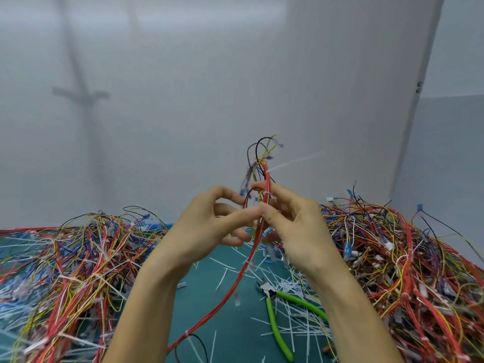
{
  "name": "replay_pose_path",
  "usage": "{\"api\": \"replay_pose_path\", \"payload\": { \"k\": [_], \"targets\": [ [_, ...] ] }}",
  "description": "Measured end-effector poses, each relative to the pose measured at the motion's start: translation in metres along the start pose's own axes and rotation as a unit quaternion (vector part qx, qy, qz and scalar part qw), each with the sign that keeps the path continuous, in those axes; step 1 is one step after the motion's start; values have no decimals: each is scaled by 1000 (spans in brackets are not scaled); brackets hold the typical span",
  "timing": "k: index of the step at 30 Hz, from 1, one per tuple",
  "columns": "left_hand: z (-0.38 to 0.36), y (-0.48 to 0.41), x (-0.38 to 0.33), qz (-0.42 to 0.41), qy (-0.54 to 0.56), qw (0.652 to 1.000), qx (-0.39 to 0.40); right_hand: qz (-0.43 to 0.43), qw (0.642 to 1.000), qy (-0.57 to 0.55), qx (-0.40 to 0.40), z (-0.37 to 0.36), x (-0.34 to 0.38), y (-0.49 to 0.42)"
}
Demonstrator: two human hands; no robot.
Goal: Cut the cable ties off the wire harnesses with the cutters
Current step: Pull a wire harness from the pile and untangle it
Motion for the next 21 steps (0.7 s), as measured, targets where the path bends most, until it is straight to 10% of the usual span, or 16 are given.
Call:
{"api": "replay_pose_path", "payload": {
  "k": [8,21],
  "targets": [
    [-21,8,16,69,-214,958,176,49,997,49,-36,6,-3,-3],
    [-17,-4,2,-25,37,999,1,29,999,31,28,-9,-9,-2]
  ]
}}
Point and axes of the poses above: each hand's wrist, its own y-axis away from the middle knuckle, its own z-axis out of the back of the hand, x = y × z, the point moved 5 cm from there along -y, towards the middle knuckle, and after that the axes turned 9 degrees about z, right-handed, at the moved point
